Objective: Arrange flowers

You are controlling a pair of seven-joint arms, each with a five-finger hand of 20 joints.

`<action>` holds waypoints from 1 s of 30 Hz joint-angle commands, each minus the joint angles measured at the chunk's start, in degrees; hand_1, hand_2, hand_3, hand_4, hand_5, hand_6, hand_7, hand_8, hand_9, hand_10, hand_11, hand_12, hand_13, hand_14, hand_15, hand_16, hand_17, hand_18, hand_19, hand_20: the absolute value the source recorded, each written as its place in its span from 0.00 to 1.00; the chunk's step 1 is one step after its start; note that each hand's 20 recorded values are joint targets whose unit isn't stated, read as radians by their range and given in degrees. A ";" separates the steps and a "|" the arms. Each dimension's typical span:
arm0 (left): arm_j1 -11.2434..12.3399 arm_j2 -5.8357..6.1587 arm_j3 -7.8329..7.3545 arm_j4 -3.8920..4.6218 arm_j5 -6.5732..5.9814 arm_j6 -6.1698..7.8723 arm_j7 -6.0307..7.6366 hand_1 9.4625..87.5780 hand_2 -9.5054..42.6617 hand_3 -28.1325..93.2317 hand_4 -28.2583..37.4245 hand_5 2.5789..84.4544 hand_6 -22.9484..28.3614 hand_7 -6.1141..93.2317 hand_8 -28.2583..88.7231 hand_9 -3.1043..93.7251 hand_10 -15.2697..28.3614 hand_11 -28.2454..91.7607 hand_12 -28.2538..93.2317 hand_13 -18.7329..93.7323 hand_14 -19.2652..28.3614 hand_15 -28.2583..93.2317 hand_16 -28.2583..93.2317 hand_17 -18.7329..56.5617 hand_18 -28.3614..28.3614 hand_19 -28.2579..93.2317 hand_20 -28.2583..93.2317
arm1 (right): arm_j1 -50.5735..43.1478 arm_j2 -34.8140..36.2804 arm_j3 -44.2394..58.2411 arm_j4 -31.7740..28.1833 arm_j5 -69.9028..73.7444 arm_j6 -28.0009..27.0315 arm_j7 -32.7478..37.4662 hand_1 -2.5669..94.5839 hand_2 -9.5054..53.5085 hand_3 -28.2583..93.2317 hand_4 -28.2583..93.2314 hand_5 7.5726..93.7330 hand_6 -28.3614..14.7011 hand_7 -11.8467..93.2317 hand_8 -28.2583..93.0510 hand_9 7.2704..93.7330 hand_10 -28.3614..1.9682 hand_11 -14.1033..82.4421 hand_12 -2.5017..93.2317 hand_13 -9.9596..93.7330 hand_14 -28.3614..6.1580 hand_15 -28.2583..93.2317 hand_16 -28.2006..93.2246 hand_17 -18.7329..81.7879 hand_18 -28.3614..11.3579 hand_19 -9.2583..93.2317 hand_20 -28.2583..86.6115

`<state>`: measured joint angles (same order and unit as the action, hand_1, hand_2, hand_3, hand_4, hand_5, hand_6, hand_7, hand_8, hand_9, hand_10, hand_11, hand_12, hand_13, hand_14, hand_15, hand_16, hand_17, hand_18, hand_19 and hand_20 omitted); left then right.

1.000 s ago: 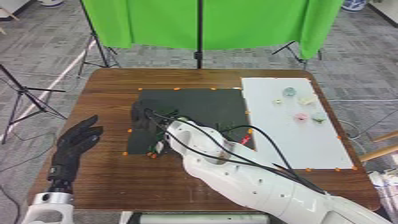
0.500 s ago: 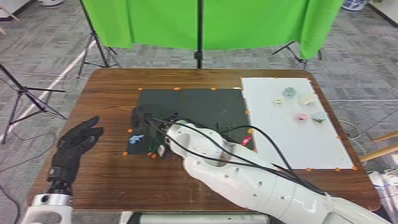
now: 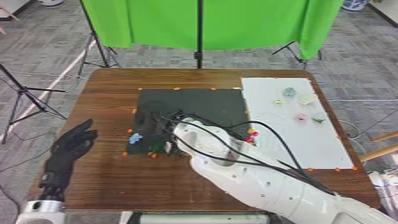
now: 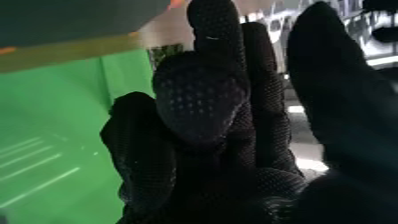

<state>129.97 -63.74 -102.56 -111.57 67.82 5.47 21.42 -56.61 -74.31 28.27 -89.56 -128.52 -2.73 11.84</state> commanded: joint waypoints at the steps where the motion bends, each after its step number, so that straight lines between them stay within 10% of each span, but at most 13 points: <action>1: 4.64 -1.22 -2.11 -1.34 0.58 0.65 -1.51 0.33 0.00 0.71 0.02 0.41 0.50 0.17 0.19 0.44 0.63 0.39 0.35 0.47 0.73 0.32 0.26 0.34 0.71 0.25 0.38 | -1.07 13.97 12.04 -15.52 1.00 1.57 4.22 0.43 0.00 0.79 0.12 0.62 0.70 0.28 0.15 0.79 0.53 0.33 0.24 0.94 0.75 0.68 0.55 0.78 0.35 1.00 0.72; 12: 6.61 -1.69 -3.17 -2.79 0.79 1.06 -2.75 0.33 0.00 0.70 0.04 0.42 0.50 0.17 0.19 0.44 0.62 0.39 0.35 0.47 0.73 0.32 0.27 0.34 0.70 0.25 0.38 | -18.94 28.59 42.00 -24.97 3.40 -16.12 15.92 0.21 0.06 0.73 0.15 0.48 0.55 0.16 0.19 0.63 0.26 0.26 0.27 0.82 0.47 0.71 0.53 0.69 0.20 1.00 0.70; 30: 5.44 -1.81 -2.75 -2.60 2.42 -1.40 -4.60 0.31 0.00 0.70 0.06 0.44 0.51 0.17 0.19 0.45 0.63 0.39 0.35 0.47 0.73 0.32 0.27 0.34 0.70 0.25 0.38 | -28.66 30.60 44.84 -11.44 0.51 -10.93 21.18 0.30 0.00 0.76 0.14 0.51 0.60 0.20 0.18 0.68 0.32 0.32 0.29 0.85 0.54 0.73 0.52 0.71 0.22 1.00 0.68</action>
<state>135.32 -64.91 -105.61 -114.21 69.21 5.60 18.15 -83.23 -43.16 74.11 -103.67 -126.29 -16.28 31.68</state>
